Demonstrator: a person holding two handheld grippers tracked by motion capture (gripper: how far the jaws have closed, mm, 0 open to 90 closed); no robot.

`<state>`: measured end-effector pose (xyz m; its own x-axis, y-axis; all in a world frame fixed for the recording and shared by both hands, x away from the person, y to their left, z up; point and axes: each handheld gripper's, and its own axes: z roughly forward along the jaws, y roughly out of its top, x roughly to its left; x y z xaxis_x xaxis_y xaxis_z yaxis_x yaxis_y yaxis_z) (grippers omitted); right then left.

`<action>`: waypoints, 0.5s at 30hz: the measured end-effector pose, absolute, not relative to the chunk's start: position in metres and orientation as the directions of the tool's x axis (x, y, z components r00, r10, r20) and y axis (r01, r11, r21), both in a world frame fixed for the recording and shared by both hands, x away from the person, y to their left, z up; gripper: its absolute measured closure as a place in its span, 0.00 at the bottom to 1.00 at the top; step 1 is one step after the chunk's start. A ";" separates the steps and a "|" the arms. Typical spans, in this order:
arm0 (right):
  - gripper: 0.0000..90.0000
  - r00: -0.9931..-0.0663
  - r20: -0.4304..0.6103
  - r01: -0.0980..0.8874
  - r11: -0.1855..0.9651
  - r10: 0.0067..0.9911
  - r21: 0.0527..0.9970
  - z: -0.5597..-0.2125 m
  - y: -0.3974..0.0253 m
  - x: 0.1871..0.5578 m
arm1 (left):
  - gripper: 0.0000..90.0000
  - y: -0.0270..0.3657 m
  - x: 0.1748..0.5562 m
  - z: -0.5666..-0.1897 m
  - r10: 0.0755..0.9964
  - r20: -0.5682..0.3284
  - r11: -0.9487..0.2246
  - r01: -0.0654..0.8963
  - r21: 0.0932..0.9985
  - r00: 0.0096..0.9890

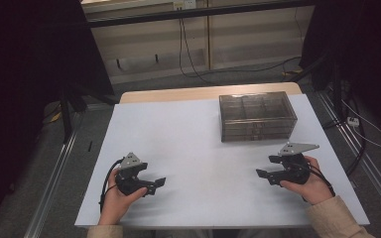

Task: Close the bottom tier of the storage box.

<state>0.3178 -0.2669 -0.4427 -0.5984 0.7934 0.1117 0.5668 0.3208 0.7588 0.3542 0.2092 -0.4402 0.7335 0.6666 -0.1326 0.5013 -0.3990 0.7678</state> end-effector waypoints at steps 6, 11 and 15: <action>0.26 -0.596 0.115 0.570 0.318 0.795 0.758 -0.443 -0.268 0.312 | 0.08 0.209 0.354 -0.440 0.667 -0.131 -0.400 0.501 0.767 0.733; 0.23 -0.587 0.117 0.571 0.308 0.801 0.761 -0.443 -0.271 0.309 | 0.08 0.209 0.354 -0.440 0.669 -0.132 -0.399 0.503 0.766 0.732; 0.22 -0.583 0.116 0.573 0.306 0.804 0.760 -0.444 -0.273 0.307 | 0.08 0.209 0.354 -0.440 0.670 -0.132 -0.398 0.503 0.767 0.731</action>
<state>0.3068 -0.2734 -0.4439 -0.5835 0.8038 0.1159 0.5728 0.3061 0.7604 0.3536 0.2093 -0.4400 0.7307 0.6699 -0.1315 0.5030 -0.3980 0.7672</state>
